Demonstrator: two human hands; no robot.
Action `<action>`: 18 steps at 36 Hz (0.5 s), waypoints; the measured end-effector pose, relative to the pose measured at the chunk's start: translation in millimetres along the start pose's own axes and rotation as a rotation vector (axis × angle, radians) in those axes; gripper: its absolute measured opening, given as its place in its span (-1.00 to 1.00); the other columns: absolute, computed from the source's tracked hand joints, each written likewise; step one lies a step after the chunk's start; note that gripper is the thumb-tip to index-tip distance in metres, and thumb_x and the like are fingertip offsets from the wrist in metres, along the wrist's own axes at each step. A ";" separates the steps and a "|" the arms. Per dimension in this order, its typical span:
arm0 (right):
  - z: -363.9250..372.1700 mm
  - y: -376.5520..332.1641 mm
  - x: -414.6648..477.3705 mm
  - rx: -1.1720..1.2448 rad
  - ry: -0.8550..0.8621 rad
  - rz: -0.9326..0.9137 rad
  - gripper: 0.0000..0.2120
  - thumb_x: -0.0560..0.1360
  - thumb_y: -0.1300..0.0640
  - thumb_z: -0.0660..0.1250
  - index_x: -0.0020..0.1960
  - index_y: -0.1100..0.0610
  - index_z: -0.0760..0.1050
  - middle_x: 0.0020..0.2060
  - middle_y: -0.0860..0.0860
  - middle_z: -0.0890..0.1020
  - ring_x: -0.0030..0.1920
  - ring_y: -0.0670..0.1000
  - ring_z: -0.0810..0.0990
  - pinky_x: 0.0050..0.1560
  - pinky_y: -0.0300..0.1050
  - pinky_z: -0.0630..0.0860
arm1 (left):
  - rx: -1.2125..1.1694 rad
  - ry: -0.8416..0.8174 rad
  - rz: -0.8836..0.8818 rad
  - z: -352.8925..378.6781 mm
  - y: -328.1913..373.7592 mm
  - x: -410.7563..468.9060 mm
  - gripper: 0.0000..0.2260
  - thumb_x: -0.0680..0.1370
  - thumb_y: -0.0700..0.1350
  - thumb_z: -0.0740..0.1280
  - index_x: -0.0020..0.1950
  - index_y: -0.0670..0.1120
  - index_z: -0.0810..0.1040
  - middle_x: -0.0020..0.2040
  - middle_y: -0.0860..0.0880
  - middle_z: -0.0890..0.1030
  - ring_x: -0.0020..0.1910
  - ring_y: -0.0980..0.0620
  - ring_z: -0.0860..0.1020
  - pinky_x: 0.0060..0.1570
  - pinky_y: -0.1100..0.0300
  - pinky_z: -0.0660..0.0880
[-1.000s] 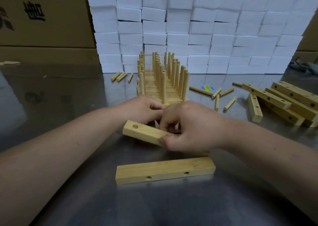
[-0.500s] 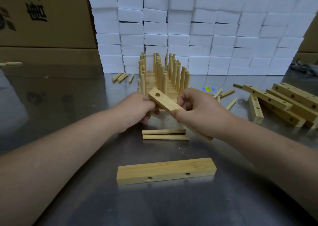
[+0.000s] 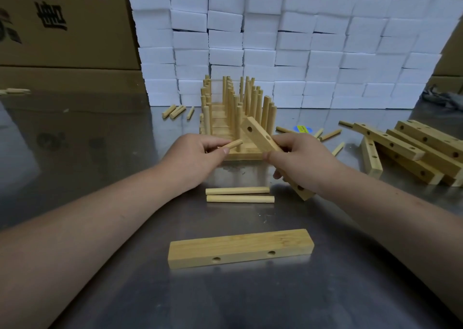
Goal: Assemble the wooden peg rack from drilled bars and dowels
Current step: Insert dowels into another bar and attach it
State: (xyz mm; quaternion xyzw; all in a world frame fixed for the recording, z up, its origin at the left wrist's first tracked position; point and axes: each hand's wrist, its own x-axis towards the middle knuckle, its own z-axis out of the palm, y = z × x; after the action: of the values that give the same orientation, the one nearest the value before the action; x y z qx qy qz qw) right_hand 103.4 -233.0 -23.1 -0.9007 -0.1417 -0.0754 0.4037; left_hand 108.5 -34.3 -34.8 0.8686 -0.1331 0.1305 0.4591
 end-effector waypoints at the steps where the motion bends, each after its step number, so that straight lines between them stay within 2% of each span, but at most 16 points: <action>1: 0.0 0.3 -0.1 -0.009 0.004 -0.005 -0.87 0.48 0.05 0.28 -0.21 -0.12 0.54 -0.47 -0.14 0.55 -0.39 -0.16 0.60 -0.38 -0.24 0.48 | 0.005 0.004 0.002 0.0 0.1 -0.6 -0.78 0.56 -0.12 0.27 0.13 0.12 0.60 -0.31 0.25 0.57 -0.33 0.25 0.49 -0.43 0.52 0.34; 3: 0.7 0.0 -0.7 -0.048 0.013 -0.028 -0.85 0.47 0.05 0.27 -0.24 -0.15 0.52 -0.50 -0.16 0.52 -0.41 -0.13 0.59 -0.43 -0.27 0.43 | 0.014 -0.005 0.016 -0.1 1.0 -1.8 -0.71 0.56 -0.18 0.23 0.13 0.17 0.57 -0.26 0.19 0.58 -0.44 0.21 0.43 -0.47 0.43 0.33; 4: 1.4 -0.7 -1.1 -0.067 0.011 -0.038 -0.84 0.47 0.04 0.26 -0.25 -0.17 0.51 -0.48 -0.14 0.52 -0.39 -0.10 0.59 -0.42 -0.25 0.45 | 0.024 -0.007 0.023 0.1 1.7 -2.3 -0.69 0.56 -0.20 0.23 0.12 0.19 0.56 -0.25 0.18 0.58 -0.43 0.17 0.45 -0.44 0.38 0.35; 7: 3.6 -3.9 -2.8 -0.077 -0.019 -0.056 -0.77 0.48 0.04 0.24 -0.27 -0.26 0.46 -0.39 -0.08 0.55 -0.33 -0.01 0.59 -0.31 -0.15 0.51 | 0.059 0.002 0.036 1.3 3.0 -3.4 -0.72 0.55 -0.19 0.26 0.16 0.11 0.59 -0.21 0.17 0.60 -0.16 -0.07 0.58 -0.23 0.23 0.46; 9: 3.5 -6.2 -3.4 -0.072 -0.030 -0.054 -0.74 0.49 0.07 0.22 -0.25 -0.29 0.43 -0.35 -0.05 0.56 -0.33 -0.02 0.57 -0.27 -0.12 0.53 | 0.078 0.014 0.054 1.9 2.8 -4.0 -0.74 0.54 -0.17 0.29 0.16 0.09 0.59 -0.17 0.16 0.61 -0.10 -0.04 0.58 -0.13 0.20 0.51; 12: 2.2 -8.0 -4.1 -0.055 -0.049 -0.038 -0.72 0.49 0.13 0.18 -0.12 -0.29 0.43 -0.24 0.02 0.62 -0.34 -0.05 0.53 -0.27 -0.15 0.51 | 0.074 0.038 0.077 1.7 1.5 -4.1 -0.76 0.54 -0.16 0.30 0.17 0.06 0.59 -0.14 0.14 0.62 -0.09 0.06 0.58 -0.10 0.29 0.49; 14: 1.3 -8.0 -4.9 -0.026 -0.075 -0.032 -0.68 0.48 0.16 0.16 -0.17 -0.29 0.44 -0.16 0.08 0.64 -0.35 -0.06 0.50 -0.29 -0.20 0.48 | 0.069 0.051 0.089 1.4 0.4 -3.3 -0.76 0.53 -0.16 0.31 0.17 0.05 0.59 -0.14 0.14 0.62 -0.09 0.11 0.58 -0.12 0.39 0.46; 16: 0.5 -7.7 -5.1 0.019 -0.105 -0.029 -0.62 0.46 0.19 0.16 -0.19 -0.34 0.45 -0.19 0.10 0.62 -0.39 -0.10 0.46 -0.35 -0.27 0.46 | 0.075 0.068 0.103 0.9 -0.6 -2.7 -0.75 0.53 -0.17 0.31 0.18 0.04 0.59 -0.16 0.19 0.60 -0.11 0.20 0.56 -0.17 0.53 0.41; 18: -0.6 -6.6 -4.5 0.076 -0.133 -0.012 -0.62 0.46 0.19 0.19 -0.09 -0.33 0.50 -0.26 0.02 0.56 -0.42 -0.15 0.45 -0.40 -0.34 0.45 | 0.075 0.081 0.114 0.3 -1.6 -2.5 -0.75 0.53 -0.18 0.31 0.18 0.02 0.59 -0.17 0.24 0.57 -0.14 0.28 0.53 -0.20 0.61 0.36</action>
State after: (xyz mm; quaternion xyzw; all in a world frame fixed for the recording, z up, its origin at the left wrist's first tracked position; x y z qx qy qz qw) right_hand 97.1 -230.1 -19.2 -0.8869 -0.1764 -0.0124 0.4267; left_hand 106.7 -33.4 -37.1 0.8702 -0.1587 0.1962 0.4232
